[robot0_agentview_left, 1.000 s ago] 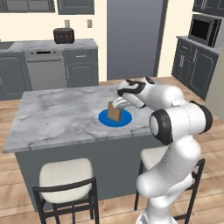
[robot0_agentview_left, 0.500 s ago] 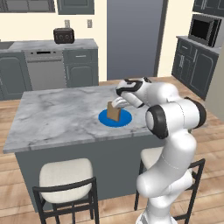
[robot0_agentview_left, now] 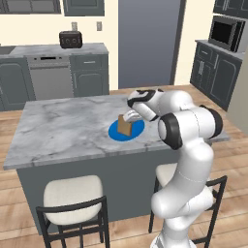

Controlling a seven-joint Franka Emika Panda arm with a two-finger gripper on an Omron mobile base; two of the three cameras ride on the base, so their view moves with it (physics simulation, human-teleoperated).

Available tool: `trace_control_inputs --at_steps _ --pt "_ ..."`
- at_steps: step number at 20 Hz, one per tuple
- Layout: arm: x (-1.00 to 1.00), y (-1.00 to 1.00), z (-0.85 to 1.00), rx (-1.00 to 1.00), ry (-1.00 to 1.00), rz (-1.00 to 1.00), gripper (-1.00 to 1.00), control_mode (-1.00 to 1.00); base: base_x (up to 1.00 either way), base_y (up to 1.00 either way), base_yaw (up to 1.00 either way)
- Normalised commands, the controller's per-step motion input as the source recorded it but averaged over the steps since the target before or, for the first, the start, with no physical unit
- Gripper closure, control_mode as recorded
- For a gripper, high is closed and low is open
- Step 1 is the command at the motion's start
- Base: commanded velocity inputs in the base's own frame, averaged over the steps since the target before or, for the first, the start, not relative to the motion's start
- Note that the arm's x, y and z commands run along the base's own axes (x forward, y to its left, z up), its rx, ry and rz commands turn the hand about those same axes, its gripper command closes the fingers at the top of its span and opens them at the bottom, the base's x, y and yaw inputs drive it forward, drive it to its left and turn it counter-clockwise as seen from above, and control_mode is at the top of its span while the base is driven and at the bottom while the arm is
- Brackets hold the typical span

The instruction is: Start the toaster. Once the lever pops up, take the bread to the plate on the dining counter.

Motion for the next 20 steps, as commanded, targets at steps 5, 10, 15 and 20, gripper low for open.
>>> trace_control_inputs --at_steps 5,10,15,20 --pt "0.10 0.00 -0.10 0.03 0.00 0.00 1.00 -1.00 0.00 0.00 0.00" --pt "0.02 0.00 0.00 0.05 0.00 -0.02 1.00 -1.00 0.00 0.00 0.00" --pt "0.00 0.00 0.00 0.07 0.05 -0.04 1.00 -1.00 0.00 0.00 0.00" --pt "0.00 0.00 -0.11 0.05 0.02 -0.04 1.00 -1.00 0.00 0.00 0.00"
